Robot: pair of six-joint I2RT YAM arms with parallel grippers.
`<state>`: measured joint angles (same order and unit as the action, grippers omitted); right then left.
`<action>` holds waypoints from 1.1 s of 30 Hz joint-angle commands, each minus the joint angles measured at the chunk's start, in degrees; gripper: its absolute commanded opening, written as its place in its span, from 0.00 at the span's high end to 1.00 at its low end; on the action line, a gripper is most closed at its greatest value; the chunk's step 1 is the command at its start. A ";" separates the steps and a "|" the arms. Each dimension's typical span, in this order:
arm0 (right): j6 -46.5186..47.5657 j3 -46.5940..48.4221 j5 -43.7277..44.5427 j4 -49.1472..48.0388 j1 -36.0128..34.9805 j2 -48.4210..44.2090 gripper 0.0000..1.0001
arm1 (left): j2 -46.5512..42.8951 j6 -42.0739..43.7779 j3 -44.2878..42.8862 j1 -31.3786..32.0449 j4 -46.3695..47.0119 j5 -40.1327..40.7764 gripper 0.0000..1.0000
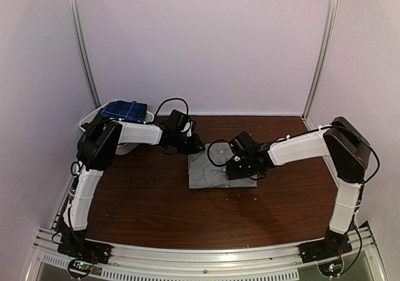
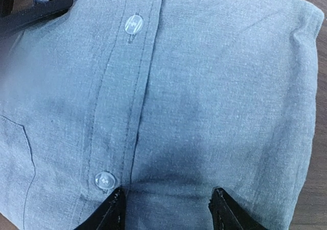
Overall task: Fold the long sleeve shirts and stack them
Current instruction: Smooth out the square-folded shirt at the center of the board.
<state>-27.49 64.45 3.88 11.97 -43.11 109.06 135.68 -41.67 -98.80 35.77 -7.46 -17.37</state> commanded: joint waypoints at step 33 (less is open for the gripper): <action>0.00 -3.83 -1.68 3.53 5.19 -16.40 0.45 | -16.57 2.75 3.84 -0.57 -4.08 -1.37 0.63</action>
<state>-29.93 55.92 4.08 16.67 -40.53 88.99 125.54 -39.72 -99.96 35.64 -12.14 -18.11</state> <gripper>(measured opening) 0.571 0.362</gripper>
